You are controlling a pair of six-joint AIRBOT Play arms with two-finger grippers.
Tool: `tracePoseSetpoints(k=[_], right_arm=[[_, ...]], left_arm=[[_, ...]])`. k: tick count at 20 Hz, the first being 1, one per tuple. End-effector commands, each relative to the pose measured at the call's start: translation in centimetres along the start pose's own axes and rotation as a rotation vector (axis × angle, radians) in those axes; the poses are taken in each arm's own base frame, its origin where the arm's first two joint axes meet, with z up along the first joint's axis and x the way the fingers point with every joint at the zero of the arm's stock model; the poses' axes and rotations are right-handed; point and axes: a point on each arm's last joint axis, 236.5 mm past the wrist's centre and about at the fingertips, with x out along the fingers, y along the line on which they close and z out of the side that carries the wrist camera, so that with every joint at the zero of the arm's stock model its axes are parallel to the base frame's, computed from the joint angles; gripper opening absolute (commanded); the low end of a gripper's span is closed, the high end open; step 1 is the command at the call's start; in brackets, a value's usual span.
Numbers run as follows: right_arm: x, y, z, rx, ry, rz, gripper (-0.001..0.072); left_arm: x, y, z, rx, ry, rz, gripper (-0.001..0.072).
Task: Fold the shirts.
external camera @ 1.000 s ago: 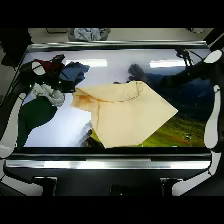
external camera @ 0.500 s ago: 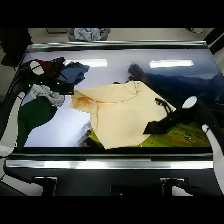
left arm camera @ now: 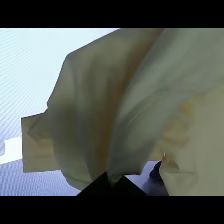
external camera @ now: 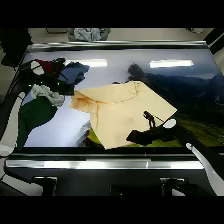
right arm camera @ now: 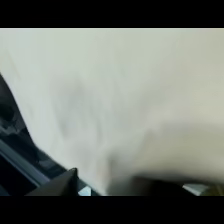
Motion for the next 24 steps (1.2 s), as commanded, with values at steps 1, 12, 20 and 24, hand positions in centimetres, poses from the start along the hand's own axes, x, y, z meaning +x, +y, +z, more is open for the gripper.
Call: tracePoseSetpoints(k=[1,12,20,24], right_arm=[[1.0,-0.9,2.0,0.043,-0.097,-0.045,0.0137],[-23.7,-10.4,15.8,-0.205,-0.431,-0.438,0.0035],[-20.6,-12.6,14.4,-0.205,-0.288,-0.395,0.0039],[-23.2,-11.5,15.2,-0.267,-0.299,-0.411,0.0683]], left_arm=[[0.0,0.1,0.0,0.004,0.0,0.002,0.0025],[-2.1,-2.9,-7.2,-0.027,0.258,-0.163,0.0025],[3.1,-7.0,-7.2,-0.079,0.217,-0.205,0.0025],[1.9,-5.2,-5.4,-0.119,0.158,-0.175,0.06]])
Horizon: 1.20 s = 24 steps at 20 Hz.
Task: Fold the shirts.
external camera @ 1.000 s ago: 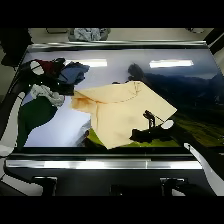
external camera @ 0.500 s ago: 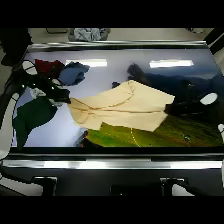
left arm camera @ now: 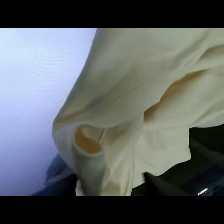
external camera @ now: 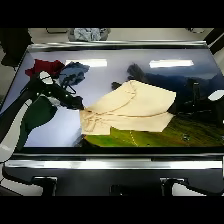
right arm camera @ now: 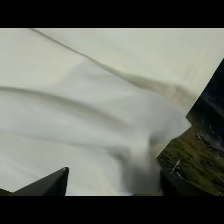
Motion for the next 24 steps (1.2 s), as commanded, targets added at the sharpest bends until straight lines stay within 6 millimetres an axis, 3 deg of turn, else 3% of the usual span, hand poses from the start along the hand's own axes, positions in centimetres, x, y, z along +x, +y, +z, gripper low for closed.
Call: tracePoseSetpoints(k=[1,3,4,6,9,12,15,18,20,23,24], right_arm=[[-2.8,-0.6,1.0,-0.058,0.006,0.0,0.0671],[-5.6,-2.1,0.7,-0.031,0.015,0.001,0.0665],[-6.3,-2.8,-0.6,0.004,0.044,0.015,0.0636],[-6.6,-3.9,-4.1,0.051,0.139,0.036,0.0611],[-4.8,-3.0,-8.2,0.119,0.241,0.112,0.0613],[-2.1,-0.2,-9.7,0.109,0.272,0.196,0.064],[0.1,1.1,-10.2,0.074,0.287,0.189,0.0682],[0.9,1.7,-9.7,0.044,0.279,0.176,0.0681],[1.3,1.7,-10.1,0.068,0.282,0.177,0.0681],[2.2,2.9,-12.0,0.108,0.321,0.228,0.0681],[2.7,3.5,-12.6,0.126,0.323,0.251,0.0682]], left_arm=[[-2.4,2.0,1.3,-0.039,-0.056,0.042,0.0698],[-5.3,5.8,0.7,-0.063,-0.063,0.157,0.0698],[-6.2,7.3,-0.1,-0.08,-0.057,0.202,0.0698],[-6.1,7.9,-2.0,-0.113,-0.026,0.191,0.0694],[-2.0,6.2,-7.0,-0.129,0.081,0.128,0.0686],[2.9,3.9,-10.5,-0.137,0.093,0.069,0.0685],[6.2,1.2,-11.0,-0.167,0.061,-0.015,0.0683],[7.1,-0.2,-9.1,-0.158,-0.019,-0.036,0.0658],[7.6,-0.3,-8.6,-0.177,-0.036,-0.031,0.0546],[8.2,-0.3,-8.8,-0.209,-0.02,-0.03,0.0122],[8.1,-0.2,-8.8,-0.209,-0.022,-0.03,0.0026]])
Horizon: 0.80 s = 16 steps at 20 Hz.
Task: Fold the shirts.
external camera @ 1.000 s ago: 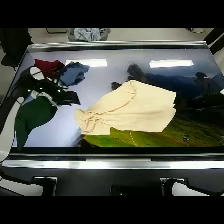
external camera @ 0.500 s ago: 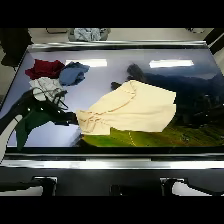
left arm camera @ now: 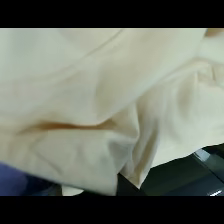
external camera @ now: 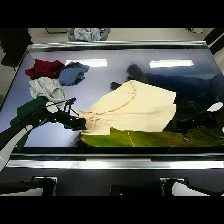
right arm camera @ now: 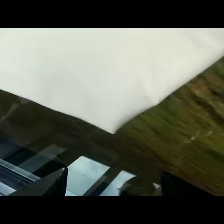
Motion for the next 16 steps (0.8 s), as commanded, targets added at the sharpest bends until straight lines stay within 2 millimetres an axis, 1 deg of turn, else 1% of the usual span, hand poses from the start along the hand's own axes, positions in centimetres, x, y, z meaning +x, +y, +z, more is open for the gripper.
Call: tracePoseSetpoints(k=[1,2,4,7,9,10,11,12,13,14,15,16], right_arm=[[2.3,0.9,-1.1,0.049,0.0,0.057,0.068],[2.8,0.8,-0.8,0.065,-0.024,0.061,0.0675],[3.1,0.9,0.6,0.096,-0.094,0.073,0.0669],[2.9,-0.3,2.8,0.165,-0.189,0.037,0.0667],[3.5,-0.7,3.0,0.217,-0.186,0.043,0.0652],[3.9,-0.6,3.0,0.232,-0.178,0.059,0.058],[4.3,-0.4,3.1,0.247,-0.174,0.083,0.0528],[4.7,-0.2,3.2,0.245,-0.172,0.105,0.0496],[4.9,0.0,3.1,0.244,-0.166,0.119,0.0403],[5.0,0.0,3.0,0.245,-0.16,0.121,0.0121],[4.9,-0.1,3.1,0.238,-0.165,0.117,0.0036],[4.6,0.0,3.4,0.197,-0.173,0.112,0.0035]], left_arm=[[0.4,-0.2,0.4,-0.027,-0.02,-0.006,0.0026],[0.3,-0.2,0.4,-0.02,-0.024,-0.003,0.0026],[-0.1,-0.5,0.5,0.013,-0.035,-0.005,0.0026],[-1.0,-1.0,0.7,0.039,-0.06,-0.009,0.0026],[-1.4,-1.2,0.8,0.047,-0.071,-0.012,0.0026],[-1.5,-1.3,0.8,0.049,-0.075,-0.013,0.0025],[-1.6,-1.4,0.9,0.051,-0.079,-0.013,0.0026],[-1.7,-1.4,1.0,0.056,-0.086,-0.013,0.0025],[-1.9,-1.5,1.3,0.058,-0.099,-0.013,0.0025],[-2.2,-1.7,1.6,0.062,-0.112,-0.014,0.0025],[-2.7,-2.1,2.1,0.072,-0.13,-0.018,0.0025],[-3.5,-2.6,2.8,0.091,-0.154,-0.022,0.0024]])
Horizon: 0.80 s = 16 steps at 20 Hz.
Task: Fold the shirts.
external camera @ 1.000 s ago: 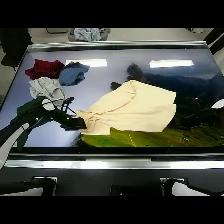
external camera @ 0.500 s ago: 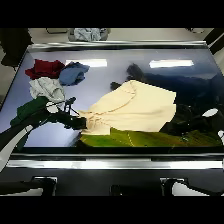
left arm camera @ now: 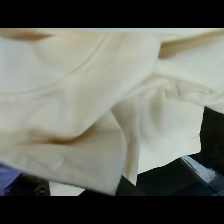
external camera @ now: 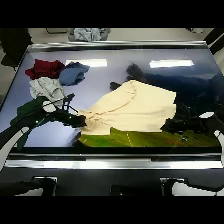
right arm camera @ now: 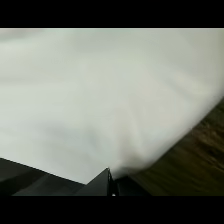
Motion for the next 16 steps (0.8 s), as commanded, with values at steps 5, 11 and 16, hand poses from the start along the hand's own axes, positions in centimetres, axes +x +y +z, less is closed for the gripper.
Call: tracePoseSetpoints(k=[5,11,16], right_arm=[[-11.7,7.7,8.4,-0.537,-0.248,-0.045,0.0034],[-49.3,30.5,7.6,-1.022,-1.227,-0.592,0.0034],[-57.9,37.6,-4.7,-1.035,-1.559,-0.689,0.0034]], left_arm=[[-14.2,-6.2,9.5,0.287,-0.419,0.045,0.0023],[-55.8,-20.3,7.1,0.49,-1.506,0.022,0.0023],[-62.9,-25.9,-3.0,0.542,-1.675,-0.195,0.0023]])
